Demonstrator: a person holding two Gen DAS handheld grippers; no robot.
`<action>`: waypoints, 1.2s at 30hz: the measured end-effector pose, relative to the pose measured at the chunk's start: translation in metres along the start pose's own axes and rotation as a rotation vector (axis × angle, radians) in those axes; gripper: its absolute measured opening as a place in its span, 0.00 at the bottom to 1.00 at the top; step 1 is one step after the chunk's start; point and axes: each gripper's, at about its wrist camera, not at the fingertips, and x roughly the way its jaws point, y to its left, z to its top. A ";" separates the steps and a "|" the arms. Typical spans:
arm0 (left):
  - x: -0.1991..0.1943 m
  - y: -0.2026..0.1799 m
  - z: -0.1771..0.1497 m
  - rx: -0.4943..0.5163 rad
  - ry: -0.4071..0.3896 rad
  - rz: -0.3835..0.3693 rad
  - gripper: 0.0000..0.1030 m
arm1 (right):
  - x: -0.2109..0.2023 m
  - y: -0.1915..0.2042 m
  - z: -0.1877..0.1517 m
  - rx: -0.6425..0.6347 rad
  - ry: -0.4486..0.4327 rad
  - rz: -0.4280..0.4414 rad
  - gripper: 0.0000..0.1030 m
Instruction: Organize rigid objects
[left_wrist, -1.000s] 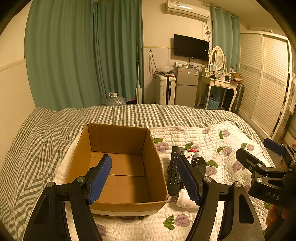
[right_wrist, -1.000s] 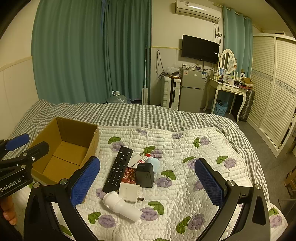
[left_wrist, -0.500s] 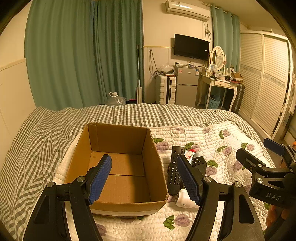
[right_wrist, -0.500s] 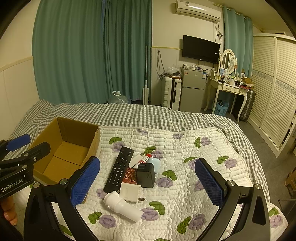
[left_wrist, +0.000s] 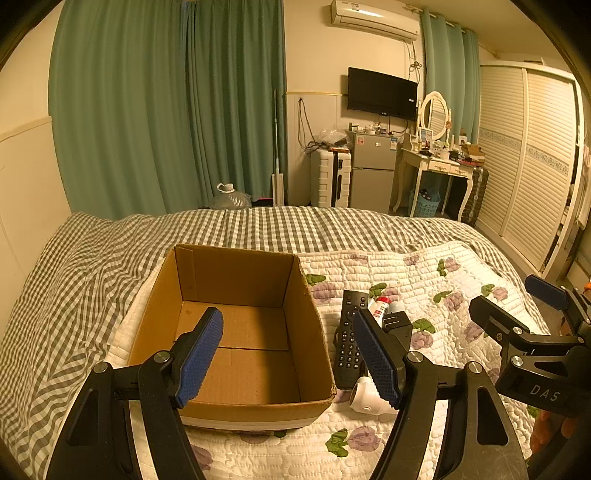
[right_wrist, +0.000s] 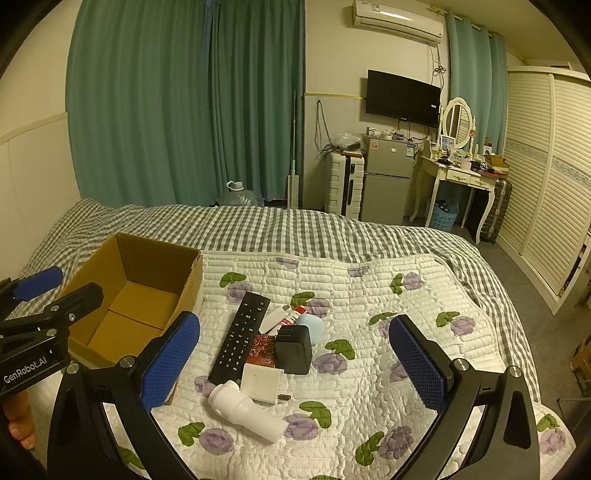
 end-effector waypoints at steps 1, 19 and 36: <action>0.000 0.000 0.000 0.000 0.000 0.000 0.73 | 0.000 0.000 0.000 0.000 0.000 0.000 1.00; 0.000 0.000 0.000 0.001 0.000 -0.001 0.73 | 0.000 0.000 0.000 0.001 0.000 0.002 1.00; -0.001 0.000 0.001 0.004 -0.003 0.008 0.73 | 0.000 0.000 -0.001 0.001 0.000 0.001 1.00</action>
